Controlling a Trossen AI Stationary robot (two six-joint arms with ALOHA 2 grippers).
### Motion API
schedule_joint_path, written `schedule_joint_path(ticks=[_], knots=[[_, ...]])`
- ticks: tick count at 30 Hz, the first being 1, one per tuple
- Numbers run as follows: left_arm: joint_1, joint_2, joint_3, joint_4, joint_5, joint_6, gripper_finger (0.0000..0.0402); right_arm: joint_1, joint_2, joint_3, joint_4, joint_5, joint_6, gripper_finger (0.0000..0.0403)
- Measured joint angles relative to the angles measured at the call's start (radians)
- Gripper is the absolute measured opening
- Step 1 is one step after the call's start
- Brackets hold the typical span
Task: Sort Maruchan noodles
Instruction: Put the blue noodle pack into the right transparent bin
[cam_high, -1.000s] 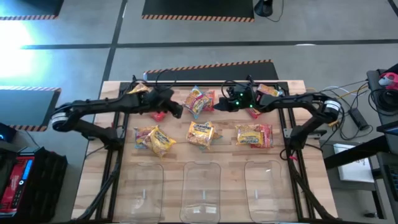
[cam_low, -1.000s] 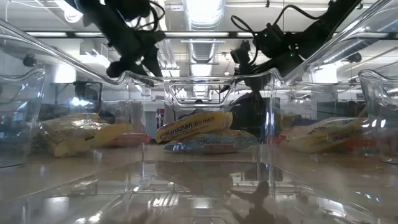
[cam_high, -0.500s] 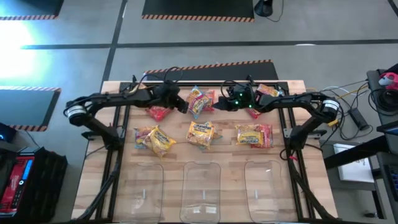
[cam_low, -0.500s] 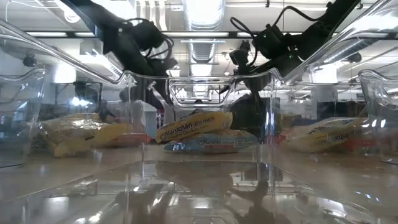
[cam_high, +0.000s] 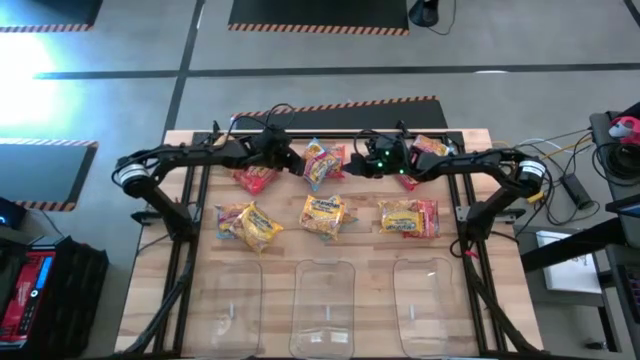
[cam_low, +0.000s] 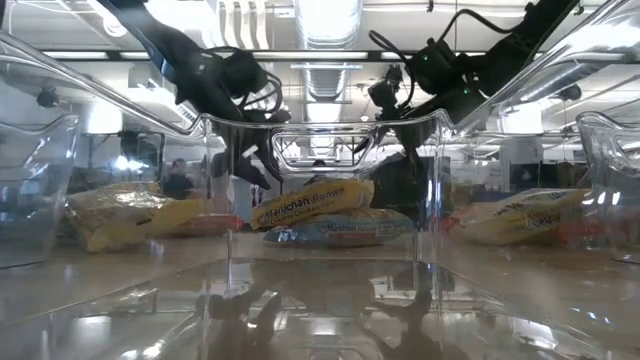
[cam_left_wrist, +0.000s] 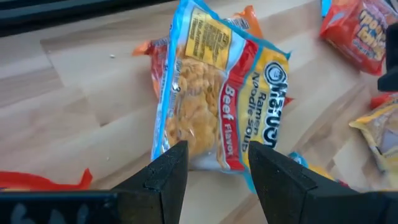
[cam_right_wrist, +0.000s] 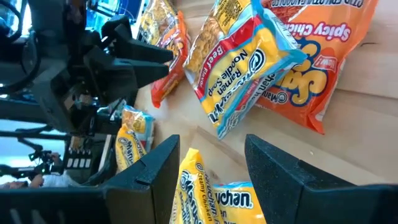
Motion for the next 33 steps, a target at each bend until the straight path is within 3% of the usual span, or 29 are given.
schedule_joint_path(ticks=[12, 21, 28, 33], knots=[[0.011, 0.005, 0.000, 0.023, 0.021, -0.007, 0.0152, 0.034, 0.000, 0.000, 0.004, 0.057, 0.016, 0.0171], [-0.055, -0.048, 0.003, 0.008, 0.021, -0.046, 0.0152, 0.036, 0.000, 0.000, 0.003, 0.059, 0.013, 0.0171], [-0.098, -0.049, -0.001, -0.100, -0.102, -0.121, 0.0152, 0.036, 0.000, 0.000, -0.001, 0.059, -0.003, 0.0171], [-0.097, -0.042, -0.013, -0.086, -0.178, -0.175, 0.0152, 0.036, 0.000, 0.000, -0.001, 0.089, -0.016, 0.0171]])
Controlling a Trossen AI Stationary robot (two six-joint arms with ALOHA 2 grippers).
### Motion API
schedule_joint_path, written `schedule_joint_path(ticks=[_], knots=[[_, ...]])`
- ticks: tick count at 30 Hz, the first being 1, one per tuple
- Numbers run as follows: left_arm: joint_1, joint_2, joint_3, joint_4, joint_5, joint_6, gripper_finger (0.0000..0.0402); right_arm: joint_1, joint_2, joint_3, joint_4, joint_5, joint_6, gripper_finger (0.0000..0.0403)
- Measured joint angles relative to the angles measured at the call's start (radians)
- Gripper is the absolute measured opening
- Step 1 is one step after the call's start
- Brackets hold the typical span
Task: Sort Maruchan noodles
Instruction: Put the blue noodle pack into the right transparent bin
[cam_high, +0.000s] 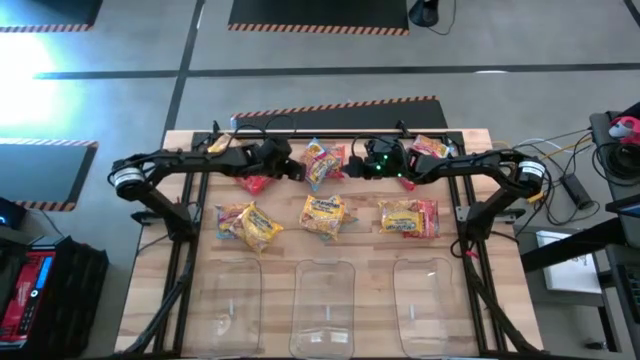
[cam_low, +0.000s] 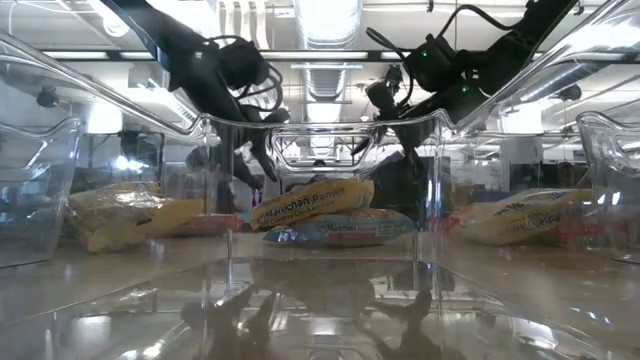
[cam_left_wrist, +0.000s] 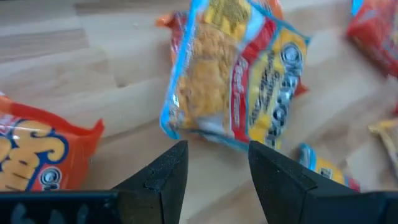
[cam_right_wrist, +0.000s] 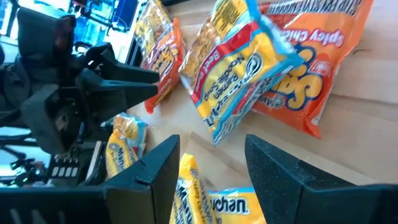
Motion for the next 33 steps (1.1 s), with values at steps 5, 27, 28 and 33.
schedule_joint_path(ticks=[5, 27, 28, 33], knots=[[0.017, 0.040, 0.000, 0.050, -0.018, -0.046, 0.0152, -0.001, 0.000, 0.000, 0.000, 0.028, -0.010, 0.0171], [0.019, 0.218, 0.001, 0.208, 0.081, -0.155, 0.0152, 0.000, 0.129, 0.000, 0.040, 0.048, 0.001, 0.0171], [0.018, 0.223, 0.001, 0.208, 0.083, -0.158, 0.0152, 0.000, 0.147, 0.000, 0.062, 0.047, 0.008, 0.0171], [0.018, 0.234, 0.001, 0.217, 0.094, -0.164, 0.0152, 0.000, 0.232, -0.001, 0.211, 0.035, 0.048, 0.0171]])
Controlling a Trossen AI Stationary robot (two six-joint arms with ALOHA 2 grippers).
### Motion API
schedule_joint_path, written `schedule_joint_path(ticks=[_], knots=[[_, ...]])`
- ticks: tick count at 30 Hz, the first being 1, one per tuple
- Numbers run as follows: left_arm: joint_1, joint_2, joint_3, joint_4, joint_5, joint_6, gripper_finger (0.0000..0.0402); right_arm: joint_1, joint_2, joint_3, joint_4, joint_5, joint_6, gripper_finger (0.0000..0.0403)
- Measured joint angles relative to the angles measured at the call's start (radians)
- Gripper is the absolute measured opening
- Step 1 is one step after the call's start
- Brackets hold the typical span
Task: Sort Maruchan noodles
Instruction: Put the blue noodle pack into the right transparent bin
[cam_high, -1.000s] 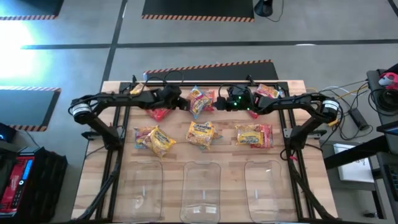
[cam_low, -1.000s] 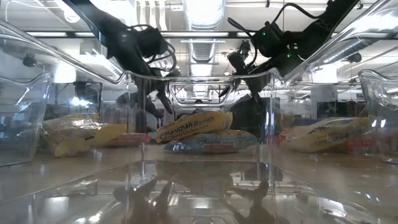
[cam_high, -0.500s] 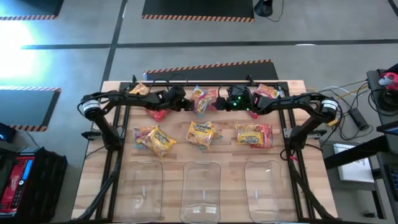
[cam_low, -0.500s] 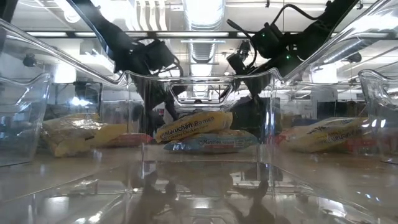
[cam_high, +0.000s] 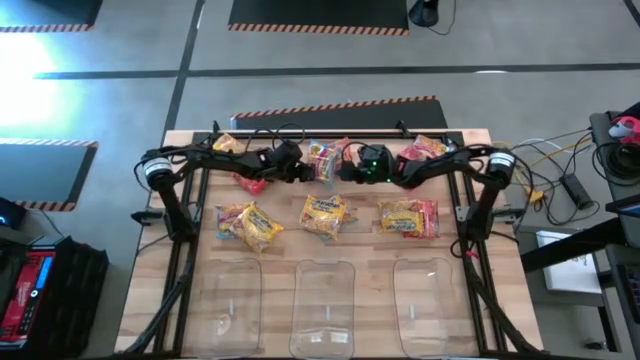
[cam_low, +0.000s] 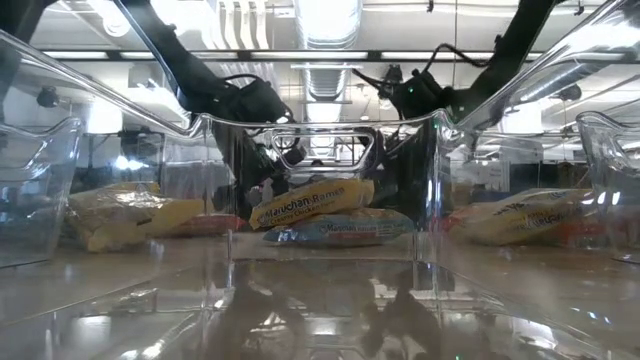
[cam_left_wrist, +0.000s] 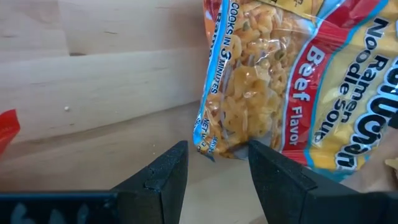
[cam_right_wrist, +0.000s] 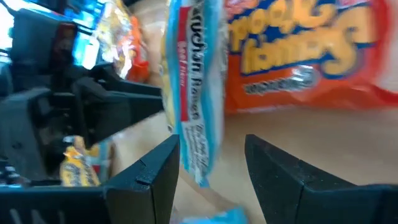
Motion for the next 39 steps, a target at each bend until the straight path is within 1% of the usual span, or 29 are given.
schedule_joint_path(ticks=[3, 6, 11, 15, 20, 24, 29, 32, 36, 39], knots=[[0.000, 0.000, 0.000, 0.002, 0.000, 0.000, 0.0152, 0.000, 0.033, 0.000, 0.081, -0.021, 0.016, 0.0171], [0.001, 0.000, 0.000, 0.002, 0.000, 0.000, 0.0152, 0.000, 0.043, 0.001, 0.124, -0.035, 0.020, 0.0171], [0.001, 0.000, 0.000, 0.003, 0.000, 0.001, 0.0152, 0.000, 0.043, 0.018, 0.123, -0.042, -0.020, 0.0175], [0.001, 0.000, 0.000, 0.003, 0.000, 0.004, 0.0152, 0.000, 0.041, 0.047, 0.108, -0.065, -0.080, 0.0194], [0.001, 0.000, 0.000, 0.003, -0.001, 0.005, 0.0152, 0.000, 0.041, 0.098, 0.003, -0.076, -0.109, 0.0221], [0.001, 0.000, 0.000, 0.002, -0.001, 0.005, 0.0152, 0.000, 0.041, 0.143, -0.084, -0.076, -0.130, 0.0232], [0.001, 0.000, 0.000, 0.003, -0.002, 0.005, 0.0152, 0.000, 0.027, 0.200, -0.180, -0.097, -0.164, 0.0236], [0.001, 0.000, 0.000, 0.003, -0.002, 0.005, 0.0152, 0.000, 0.011, 0.232, -0.275, -0.098, -0.204, 0.0235], [0.001, 0.000, 0.000, 0.003, -0.002, 0.008, 0.0152, 0.000, -0.005, 0.252, -0.389, -0.076, -0.248, 0.0235], [0.001, 0.000, 0.000, 0.003, -0.002, 0.008, 0.0152, 0.000, -0.011, 0.249, -0.419, -0.055, -0.263, 0.0234]])
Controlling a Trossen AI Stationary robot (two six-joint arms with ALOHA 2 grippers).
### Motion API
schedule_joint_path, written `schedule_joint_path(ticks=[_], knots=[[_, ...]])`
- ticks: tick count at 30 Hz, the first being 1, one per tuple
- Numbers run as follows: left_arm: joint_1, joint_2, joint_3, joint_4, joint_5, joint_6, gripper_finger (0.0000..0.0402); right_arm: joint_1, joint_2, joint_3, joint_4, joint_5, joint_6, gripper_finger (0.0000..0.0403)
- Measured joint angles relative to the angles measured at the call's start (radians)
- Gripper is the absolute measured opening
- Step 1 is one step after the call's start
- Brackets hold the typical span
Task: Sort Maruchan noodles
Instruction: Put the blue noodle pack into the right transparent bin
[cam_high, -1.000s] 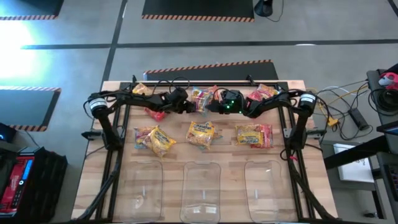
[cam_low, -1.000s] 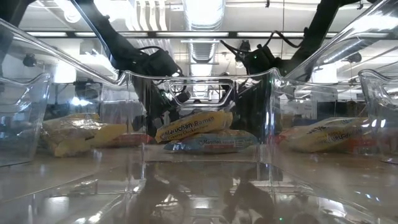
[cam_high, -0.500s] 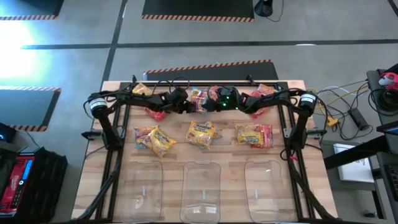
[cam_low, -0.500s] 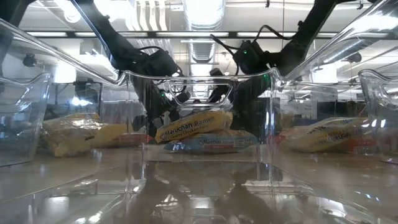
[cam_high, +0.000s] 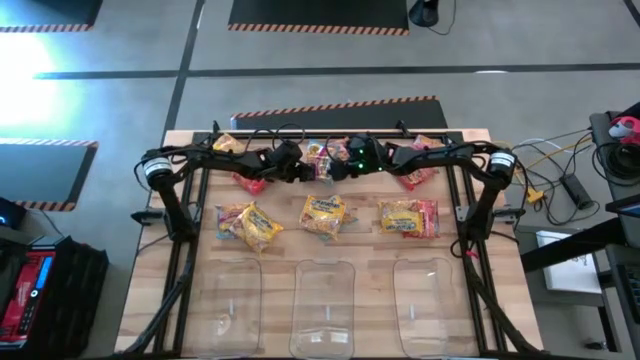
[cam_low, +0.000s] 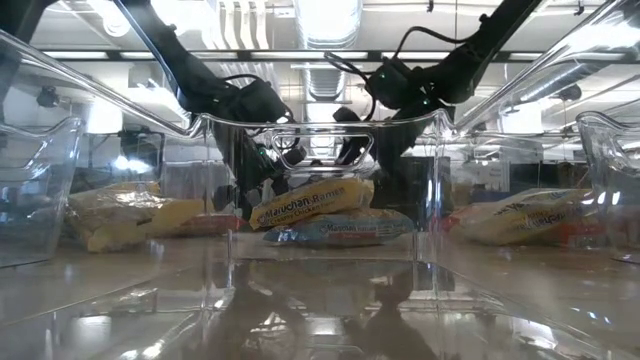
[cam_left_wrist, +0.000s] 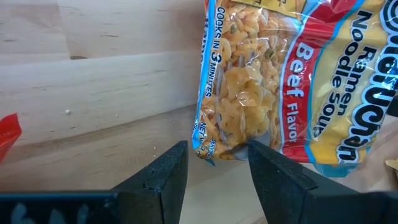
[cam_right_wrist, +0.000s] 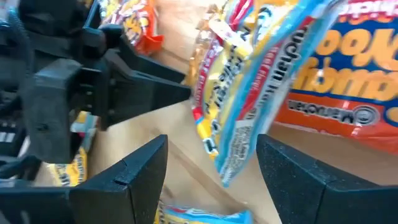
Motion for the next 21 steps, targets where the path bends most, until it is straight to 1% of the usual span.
schedule_joint_path(ticks=[9, 14, 21], knots=[[0.000, 0.000, 0.000, 0.000, -0.001, 0.000, 0.0152, 0.000, 0.020, -0.008, 0.000, 0.069, -0.001, 0.0240], [0.000, 0.000, 0.000, 0.000, -0.001, 0.000, 0.0152, -0.007, 0.039, -0.009, 0.051, 0.070, 0.015, 0.0240], [0.000, 0.000, 0.000, 0.000, -0.001, 0.000, 0.0152, -0.009, 0.107, -0.009, 0.122, 0.062, 0.049, 0.0240]])
